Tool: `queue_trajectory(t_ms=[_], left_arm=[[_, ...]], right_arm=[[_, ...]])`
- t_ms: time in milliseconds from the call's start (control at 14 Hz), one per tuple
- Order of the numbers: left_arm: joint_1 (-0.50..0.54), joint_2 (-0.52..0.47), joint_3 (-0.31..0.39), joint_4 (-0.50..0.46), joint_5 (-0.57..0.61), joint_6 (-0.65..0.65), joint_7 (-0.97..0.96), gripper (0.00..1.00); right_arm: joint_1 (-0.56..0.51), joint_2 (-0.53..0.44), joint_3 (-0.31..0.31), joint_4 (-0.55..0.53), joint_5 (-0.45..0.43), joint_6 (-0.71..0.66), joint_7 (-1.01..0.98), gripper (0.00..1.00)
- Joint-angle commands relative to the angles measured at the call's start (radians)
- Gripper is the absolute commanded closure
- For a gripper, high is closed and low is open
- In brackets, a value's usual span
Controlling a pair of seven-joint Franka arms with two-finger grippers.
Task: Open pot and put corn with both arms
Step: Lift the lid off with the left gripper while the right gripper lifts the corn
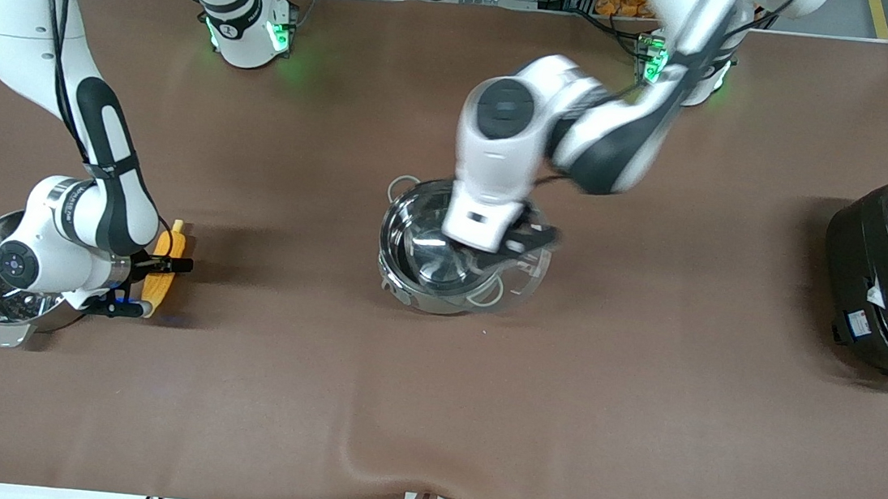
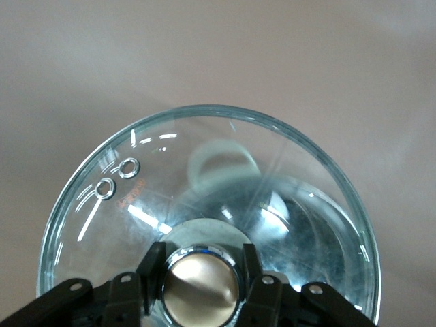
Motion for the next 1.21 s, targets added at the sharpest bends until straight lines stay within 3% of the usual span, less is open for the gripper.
queue_trajectory(t_ms=[0, 286, 571, 857, 1143], left_arm=[[0.156, -0.113, -0.012, -0.059, 0.010, -0.120, 0.244, 1.00], [0.342, -0.114, -0.015, -0.120, 0.012, -0.109, 0.502, 1.00], [0.461, -0.131, -0.015, -0.333, 0.012, 0.081, 0.640, 1.00], [0.523, -0.182, -0.017, -0.655, 0.012, 0.414, 0.639, 1.00], [0.531, -0.177, -0.015, -0.852, 0.012, 0.698, 0.640, 1.00]], right_arm=[[-0.018, -0.032, 0.009, -0.029, 0.008, -0.008, -0.057, 1.00], [-0.020, -0.043, 0.010, -0.018, 0.013, -0.018, -0.057, 1.00], [-0.012, -0.121, 0.047, 0.029, 0.022, -0.035, -0.125, 1.00], [0.001, -0.153, 0.148, 0.198, 0.013, -0.204, -0.162, 1.00], [0.133, -0.162, 0.200, 0.245, 0.007, -0.213, -0.203, 1.00]])
